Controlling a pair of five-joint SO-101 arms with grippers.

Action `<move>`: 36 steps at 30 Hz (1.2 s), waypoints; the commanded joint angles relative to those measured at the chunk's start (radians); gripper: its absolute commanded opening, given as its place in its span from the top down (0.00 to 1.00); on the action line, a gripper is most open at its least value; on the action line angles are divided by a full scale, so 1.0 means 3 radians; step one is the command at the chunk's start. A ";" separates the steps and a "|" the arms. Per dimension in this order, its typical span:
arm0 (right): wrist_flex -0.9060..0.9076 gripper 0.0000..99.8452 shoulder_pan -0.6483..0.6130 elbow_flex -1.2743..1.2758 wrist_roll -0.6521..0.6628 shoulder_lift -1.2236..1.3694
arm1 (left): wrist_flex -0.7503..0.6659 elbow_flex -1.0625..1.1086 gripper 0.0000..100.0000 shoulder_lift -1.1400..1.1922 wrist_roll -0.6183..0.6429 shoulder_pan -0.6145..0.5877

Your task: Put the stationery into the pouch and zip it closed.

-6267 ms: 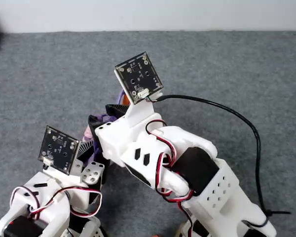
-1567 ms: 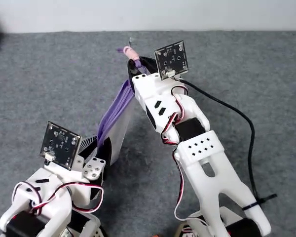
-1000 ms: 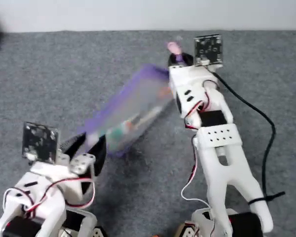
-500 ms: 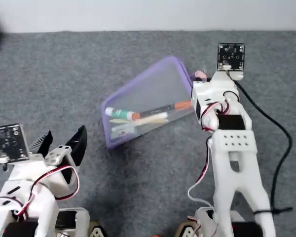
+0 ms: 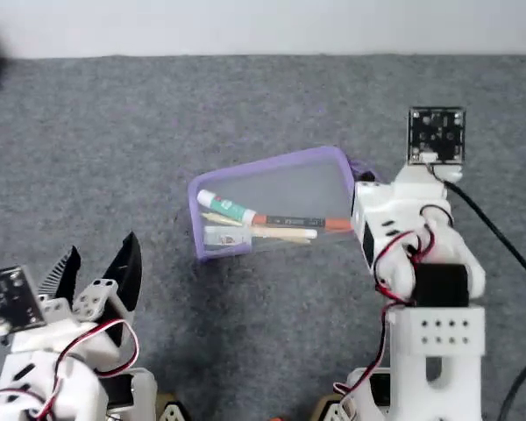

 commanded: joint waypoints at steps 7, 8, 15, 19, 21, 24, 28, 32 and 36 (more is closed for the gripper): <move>0.0693 0.97 0.0105 0.0174 -0.0159 -0.0453 | -0.0783 0.0882 0.98 -0.0368 -0.0276 0.0118; 0.0703 0.97 0.0156 0.0281 -0.0210 -0.0529 | -0.0793 0.1010 0.99 -0.0450 -0.0373 0.0164; 0.0678 0.99 0.0350 0.1192 -0.0251 -0.1409 | -0.0783 0.1552 0.99 -0.0634 -0.0496 0.0240; 0.0683 0.99 0.0366 0.1780 -0.0102 -0.2048 | -0.0859 0.1885 0.98 -0.0634 -0.0501 0.0235; 0.0683 0.99 0.0366 0.2051 0.0015 -0.2406 | -0.0875 0.2023 0.98 -0.0634 -0.0496 0.0220; 0.0683 0.99 0.0366 0.2419 0.0179 -0.2984 | -0.0880 0.2156 0.98 -0.0639 -0.0496 0.0240; 0.0678 0.99 0.0361 0.2767 0.0235 -0.3025 | -0.1059 0.2411 0.98 -0.0639 -0.0517 0.0240; 0.0534 0.99 0.0340 0.3012 0.0123 -0.3025 | -0.1156 0.2611 0.98 -0.0639 -0.0517 0.0245; 0.0519 0.99 0.0340 0.3273 0.0133 -0.3081 | -0.1156 0.2780 0.98 -0.0639 -0.0517 0.0245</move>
